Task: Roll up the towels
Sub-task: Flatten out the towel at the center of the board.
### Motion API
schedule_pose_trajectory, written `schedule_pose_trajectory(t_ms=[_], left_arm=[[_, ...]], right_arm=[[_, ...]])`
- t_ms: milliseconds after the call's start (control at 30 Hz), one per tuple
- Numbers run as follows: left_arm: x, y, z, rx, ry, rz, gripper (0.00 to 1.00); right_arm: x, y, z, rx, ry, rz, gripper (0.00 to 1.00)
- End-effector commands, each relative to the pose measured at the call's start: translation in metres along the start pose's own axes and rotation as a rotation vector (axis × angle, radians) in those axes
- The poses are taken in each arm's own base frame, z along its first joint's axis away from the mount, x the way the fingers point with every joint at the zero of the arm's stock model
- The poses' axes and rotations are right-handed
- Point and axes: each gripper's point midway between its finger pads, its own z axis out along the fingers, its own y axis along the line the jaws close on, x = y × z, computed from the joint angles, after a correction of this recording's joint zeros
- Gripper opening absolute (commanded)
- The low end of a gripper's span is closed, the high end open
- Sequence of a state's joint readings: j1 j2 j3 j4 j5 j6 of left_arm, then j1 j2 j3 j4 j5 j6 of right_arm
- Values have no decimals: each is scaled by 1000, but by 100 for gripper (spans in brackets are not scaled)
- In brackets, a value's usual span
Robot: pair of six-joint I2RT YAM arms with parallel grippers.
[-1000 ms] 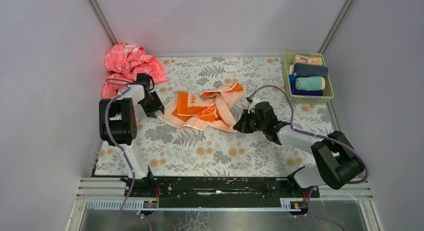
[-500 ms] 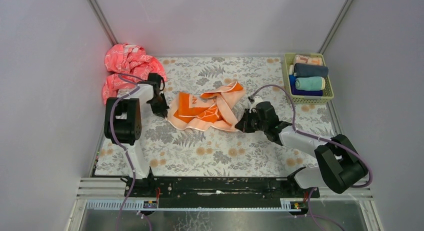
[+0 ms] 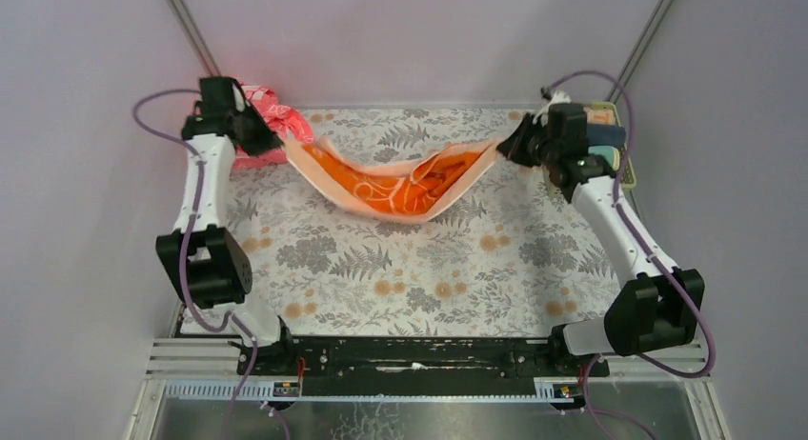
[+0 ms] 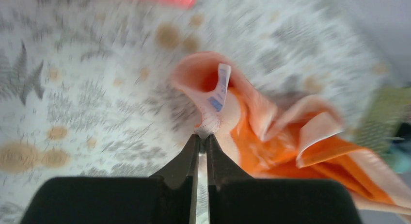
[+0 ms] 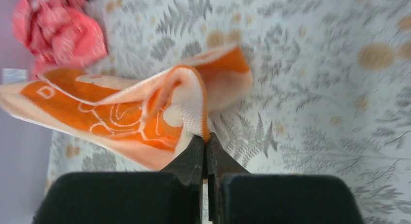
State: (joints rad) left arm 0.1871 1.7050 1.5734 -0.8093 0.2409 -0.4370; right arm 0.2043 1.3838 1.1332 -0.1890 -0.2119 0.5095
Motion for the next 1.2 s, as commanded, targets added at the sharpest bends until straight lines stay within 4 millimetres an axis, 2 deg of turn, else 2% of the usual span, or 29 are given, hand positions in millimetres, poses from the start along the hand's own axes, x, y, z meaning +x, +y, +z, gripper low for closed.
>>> schedule_pose_trajectory(t_ms=[0, 100, 167, 233, 333, 367, 467, 533, 600, 633, 767, 900, 967, 1067, 1167], left_arm=[[-65, -45, -85, 211, -199, -95, 0], [-100, -45, -130, 303, -317, -173, 0], [-116, -42, -160, 348, -393, -214, 0], [-124, -39, -185, 364, -458, -230, 0], [-123, -34, -214, 365, -525, -233, 0], [-118, -33, -226, 368, -549, -228, 0], [-104, -19, -242, 348, -588, -238, 0], [-90, -9, -245, 322, -594, -245, 0], [-75, 2, -247, 267, -606, -261, 0], [-70, 5, -252, 250, -629, -262, 0], [-57, 11, -268, 206, -701, -269, 0], [-45, 33, -264, 103, -735, -312, 0], [-40, 43, -248, 85, -716, -327, 0], [-36, 55, -206, 99, -633, -356, 0], [-34, 67, -159, 108, -526, -382, 0]], right_arm=[[-71, 1, -36, 93, -89, -38, 0], [-117, -2, -64, 138, -178, -24, 0], [-140, -3, -82, 150, -231, -15, 0], [-159, 0, -105, 163, -289, -19, 0], [-171, 6, -134, 182, -351, -47, 0], [-171, 6, -145, 197, -368, -51, 0], [-164, 5, -173, 229, -409, -62, 1], [-155, 4, -189, 242, -429, -61, 1], [-137, -6, -199, 283, -421, -43, 0], [-131, -7, -211, 298, -435, -31, 0], [-112, -7, -234, 304, -443, -9, 0], [-90, -22, -242, 368, -419, 15, 0], [-81, -34, -234, 408, -399, 29, 2], [-70, -49, -203, 427, -334, 65, 1], [-63, -65, -158, 430, -279, 109, 0]])
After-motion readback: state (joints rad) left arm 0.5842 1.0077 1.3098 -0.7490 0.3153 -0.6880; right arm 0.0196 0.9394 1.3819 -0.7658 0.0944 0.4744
